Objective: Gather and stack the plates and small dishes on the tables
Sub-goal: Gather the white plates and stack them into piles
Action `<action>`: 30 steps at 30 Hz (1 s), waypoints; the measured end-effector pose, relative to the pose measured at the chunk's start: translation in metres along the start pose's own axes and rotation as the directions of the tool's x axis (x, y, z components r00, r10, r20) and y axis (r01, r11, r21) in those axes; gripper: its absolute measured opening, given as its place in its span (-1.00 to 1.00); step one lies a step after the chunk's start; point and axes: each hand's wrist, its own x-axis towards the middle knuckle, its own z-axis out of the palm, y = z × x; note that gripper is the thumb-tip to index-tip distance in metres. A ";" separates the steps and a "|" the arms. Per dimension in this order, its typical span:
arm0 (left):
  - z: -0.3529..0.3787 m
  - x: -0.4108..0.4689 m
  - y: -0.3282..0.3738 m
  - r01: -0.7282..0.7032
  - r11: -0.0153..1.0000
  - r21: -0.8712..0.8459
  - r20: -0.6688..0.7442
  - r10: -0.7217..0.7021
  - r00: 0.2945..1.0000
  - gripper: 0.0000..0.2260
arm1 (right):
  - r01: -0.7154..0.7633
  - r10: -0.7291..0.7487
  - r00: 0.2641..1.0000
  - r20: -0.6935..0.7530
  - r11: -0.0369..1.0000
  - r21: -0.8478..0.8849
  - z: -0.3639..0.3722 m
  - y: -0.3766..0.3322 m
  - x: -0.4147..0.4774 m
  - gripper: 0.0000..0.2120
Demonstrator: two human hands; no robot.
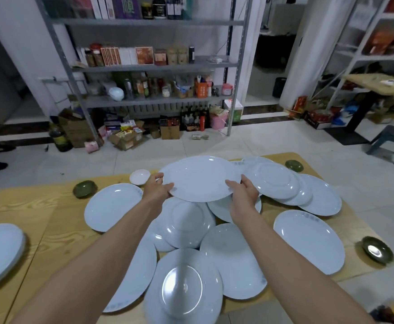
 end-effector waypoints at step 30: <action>-0.211 0.069 -0.053 0.121 0.983 0.137 -0.342 -0.067 0.937 -0.63 | -0.175 0.196 0.948 0.250 0.979 -0.105 0.107 0.121 -0.009 -0.31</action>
